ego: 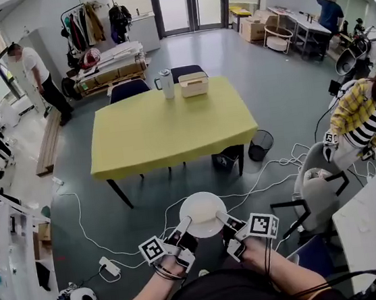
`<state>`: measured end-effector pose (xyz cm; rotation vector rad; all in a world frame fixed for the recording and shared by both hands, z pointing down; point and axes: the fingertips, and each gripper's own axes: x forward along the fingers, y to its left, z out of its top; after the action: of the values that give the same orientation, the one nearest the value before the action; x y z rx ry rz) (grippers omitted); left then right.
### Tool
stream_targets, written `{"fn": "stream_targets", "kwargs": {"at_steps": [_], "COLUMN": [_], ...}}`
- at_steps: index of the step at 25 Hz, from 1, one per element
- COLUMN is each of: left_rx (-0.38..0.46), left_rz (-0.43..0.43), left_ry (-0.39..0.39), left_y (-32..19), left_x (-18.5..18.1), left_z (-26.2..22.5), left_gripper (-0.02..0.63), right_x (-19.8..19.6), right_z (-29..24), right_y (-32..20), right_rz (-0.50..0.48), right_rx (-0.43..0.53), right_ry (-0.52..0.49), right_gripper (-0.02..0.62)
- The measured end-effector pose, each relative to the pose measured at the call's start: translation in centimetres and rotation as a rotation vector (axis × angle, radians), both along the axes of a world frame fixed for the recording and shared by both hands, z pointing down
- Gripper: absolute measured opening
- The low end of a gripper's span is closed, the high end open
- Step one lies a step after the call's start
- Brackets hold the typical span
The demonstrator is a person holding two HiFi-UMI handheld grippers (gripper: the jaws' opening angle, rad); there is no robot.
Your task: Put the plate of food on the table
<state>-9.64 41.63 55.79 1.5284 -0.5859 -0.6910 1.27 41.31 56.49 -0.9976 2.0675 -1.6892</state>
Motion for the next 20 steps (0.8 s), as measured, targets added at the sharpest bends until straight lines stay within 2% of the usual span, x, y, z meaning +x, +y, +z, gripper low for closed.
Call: {"fn": "stream_targets", "kwargs": {"at_steps": [20], "left_rx": [-0.023], "left_rz": [-0.088], "left_ry": [-0.019], "left_y": [-12.6], "left_x": [6.7], "left_z": [0.4], "left_gripper": [0.054], "right_x": [6.6], "right_z": [0.1], "right_y": [-13.5], "right_rz": [-0.081], "right_rx": [-0.028], "right_ry": [-0.001], "right_gripper": [0.028]}}
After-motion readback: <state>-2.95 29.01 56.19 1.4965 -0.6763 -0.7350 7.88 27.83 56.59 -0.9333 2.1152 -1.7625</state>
